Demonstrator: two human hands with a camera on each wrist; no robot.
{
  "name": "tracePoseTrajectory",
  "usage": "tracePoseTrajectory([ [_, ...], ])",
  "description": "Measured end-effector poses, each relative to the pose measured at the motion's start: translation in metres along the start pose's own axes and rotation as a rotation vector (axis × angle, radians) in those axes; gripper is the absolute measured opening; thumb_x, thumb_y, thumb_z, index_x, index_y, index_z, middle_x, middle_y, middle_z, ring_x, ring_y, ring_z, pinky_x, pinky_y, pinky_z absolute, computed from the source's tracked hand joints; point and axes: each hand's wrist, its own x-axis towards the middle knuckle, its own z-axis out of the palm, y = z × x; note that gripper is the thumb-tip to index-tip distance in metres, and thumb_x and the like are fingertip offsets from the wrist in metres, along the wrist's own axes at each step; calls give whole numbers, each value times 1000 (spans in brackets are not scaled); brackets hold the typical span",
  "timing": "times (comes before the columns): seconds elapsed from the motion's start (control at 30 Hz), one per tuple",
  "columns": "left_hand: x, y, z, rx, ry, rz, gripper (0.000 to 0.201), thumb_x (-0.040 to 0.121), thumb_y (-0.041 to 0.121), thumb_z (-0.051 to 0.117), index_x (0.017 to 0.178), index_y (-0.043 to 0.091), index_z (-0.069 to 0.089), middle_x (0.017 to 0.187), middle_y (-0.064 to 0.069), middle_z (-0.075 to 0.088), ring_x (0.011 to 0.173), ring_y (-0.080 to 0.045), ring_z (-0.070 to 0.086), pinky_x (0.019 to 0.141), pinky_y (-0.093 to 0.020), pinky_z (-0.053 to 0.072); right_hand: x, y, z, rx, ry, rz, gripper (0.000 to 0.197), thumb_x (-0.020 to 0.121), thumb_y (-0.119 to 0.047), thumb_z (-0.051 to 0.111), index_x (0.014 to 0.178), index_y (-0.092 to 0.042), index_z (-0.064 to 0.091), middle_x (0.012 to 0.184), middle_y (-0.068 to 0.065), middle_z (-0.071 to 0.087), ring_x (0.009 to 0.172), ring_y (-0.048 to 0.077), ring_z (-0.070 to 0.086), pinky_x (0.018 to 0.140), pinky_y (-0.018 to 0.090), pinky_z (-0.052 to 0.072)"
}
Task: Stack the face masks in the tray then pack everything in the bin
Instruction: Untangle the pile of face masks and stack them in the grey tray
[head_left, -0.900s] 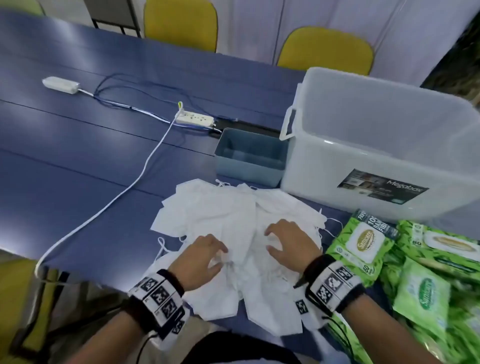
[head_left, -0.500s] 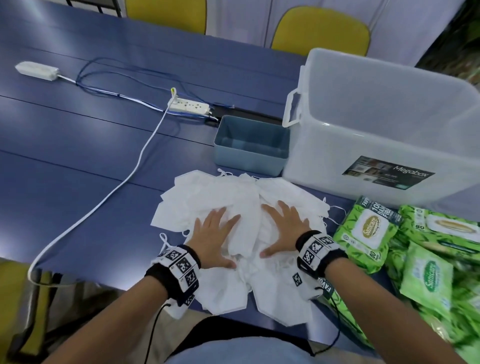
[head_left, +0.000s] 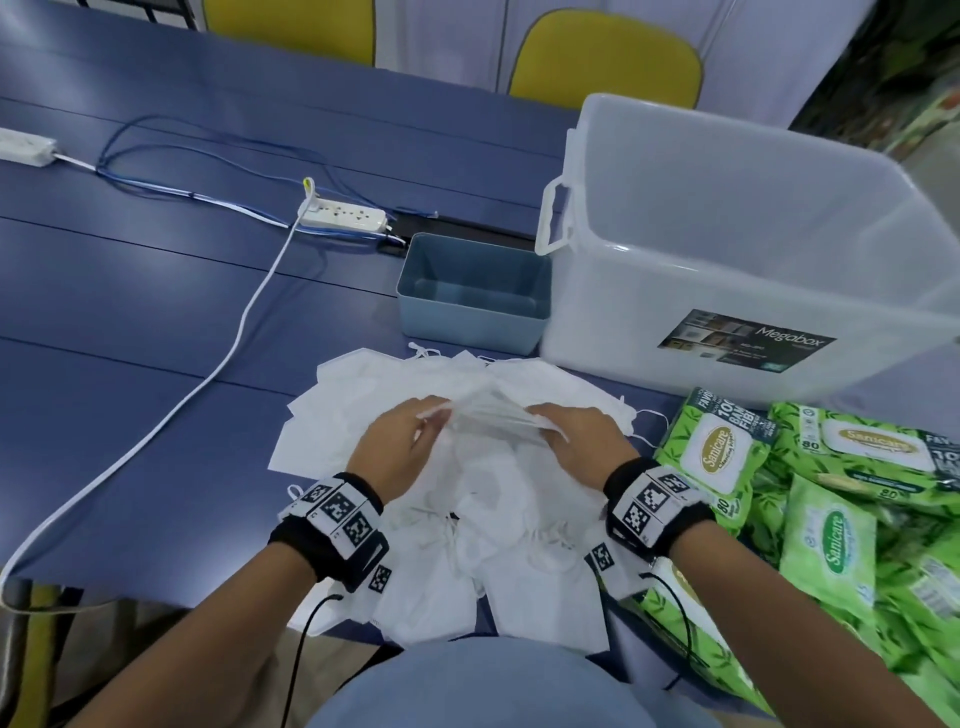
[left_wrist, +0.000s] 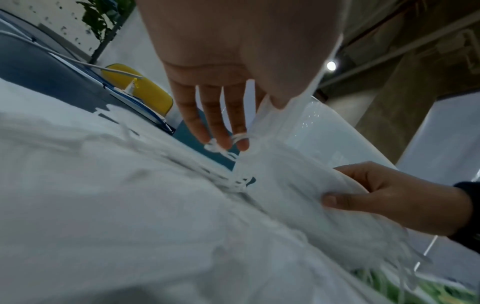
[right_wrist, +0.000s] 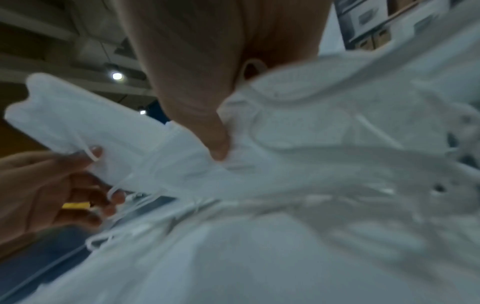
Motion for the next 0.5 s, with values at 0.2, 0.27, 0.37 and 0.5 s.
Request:
tracePoseTrajectory([
  [0.2, 15, 32, -15, -279, 370, -115, 33, 99, 31, 42, 79, 16, 64, 74, 7, 63, 69, -5, 57, 65, -29, 45, -12, 13, -47, 198, 261, -18, 28, 91, -27, 63, 115, -15, 64, 99, 9, 71, 89, 27, 63, 80, 34, 48],
  [0.27, 19, 42, -20, -413, 448, -123, 27, 101, 23, 42, 84, 16, 61, 80, 6, 61, 70, 2, 55, 65, -25, 47, -16, 14, -58, 291, 309, -19, 24, 93, -27, 60, 113, -15, 62, 93, 4, 68, 82, 22, 61, 73, 30, 47],
  [0.37, 24, 53, -24, -594, 467, -128, 27, 99, 25, 42, 98, 5, 60, 95, -7, 63, 86, -17, 60, 72, -31, 54, -21, 15, -69, 519, 341, -24, 18, 96, -27, 54, 111, -18, 58, 95, -7, 65, 85, 10, 63, 73, 23, 50],
  [0.5, 21, 58, -24, -644, 450, -121, 33, 89, 28, 42, 110, 5, 53, 101, -7, 61, 96, -23, 60, 83, -47, 53, -23, 14, -68, 808, 330, 24, 19, 100, -21, 47, 116, -15, 54, 109, -4, 65, 95, 6, 63, 83, 17, 51],
])
